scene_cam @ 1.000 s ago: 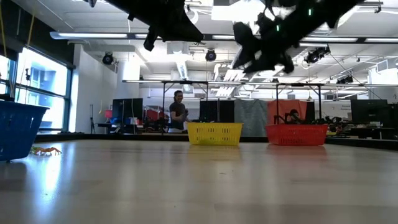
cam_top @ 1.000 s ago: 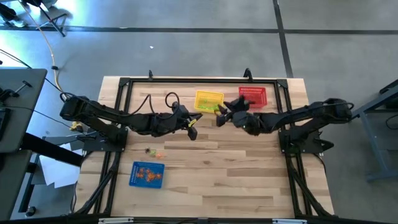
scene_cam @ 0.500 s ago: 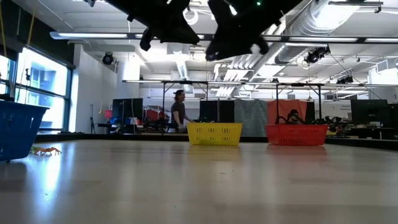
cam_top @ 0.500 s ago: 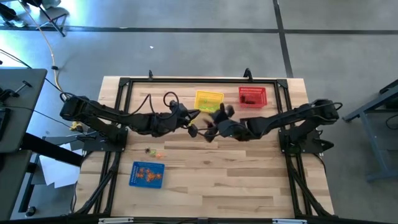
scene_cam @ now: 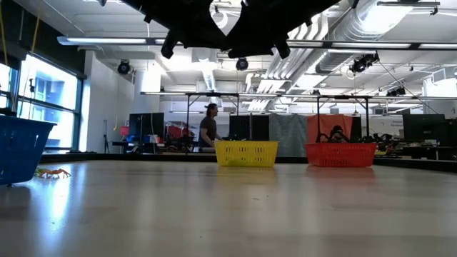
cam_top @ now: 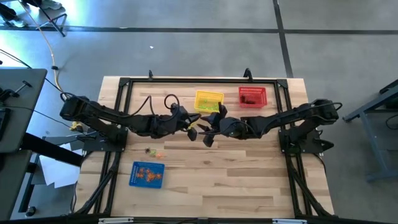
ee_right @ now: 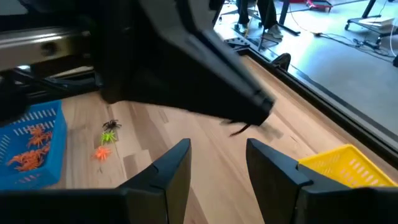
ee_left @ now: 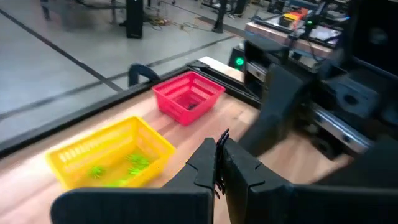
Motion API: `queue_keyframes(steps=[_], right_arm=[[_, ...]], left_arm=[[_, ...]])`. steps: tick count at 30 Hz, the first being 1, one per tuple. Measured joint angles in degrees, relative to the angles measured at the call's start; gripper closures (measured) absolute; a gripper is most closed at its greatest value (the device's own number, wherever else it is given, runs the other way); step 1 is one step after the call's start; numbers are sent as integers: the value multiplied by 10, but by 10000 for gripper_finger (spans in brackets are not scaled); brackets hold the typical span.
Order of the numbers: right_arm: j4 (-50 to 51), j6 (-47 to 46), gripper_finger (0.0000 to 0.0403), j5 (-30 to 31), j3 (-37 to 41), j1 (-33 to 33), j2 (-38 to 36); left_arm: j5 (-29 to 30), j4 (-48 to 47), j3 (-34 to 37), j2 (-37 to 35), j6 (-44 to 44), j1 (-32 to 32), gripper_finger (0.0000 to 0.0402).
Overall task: Sort Halloween decoration
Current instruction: Put the black spider toy into the red bin
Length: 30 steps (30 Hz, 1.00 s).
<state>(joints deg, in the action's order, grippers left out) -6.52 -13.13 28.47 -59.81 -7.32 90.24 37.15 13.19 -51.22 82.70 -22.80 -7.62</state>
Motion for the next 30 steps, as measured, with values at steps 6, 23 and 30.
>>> queue_keyframes(steps=[6,23,30], right_arm=[[-2,16,254,0,0,2,0],[-29,42,254,-62,0,2,0],[-29,42,299,-70,1,3,0]], left_arm=[[-6,0,0,0,-19,-21,401],[-5,0,0,0,-31,-37,401],[-5,0,0,0,-32,-37,401]])
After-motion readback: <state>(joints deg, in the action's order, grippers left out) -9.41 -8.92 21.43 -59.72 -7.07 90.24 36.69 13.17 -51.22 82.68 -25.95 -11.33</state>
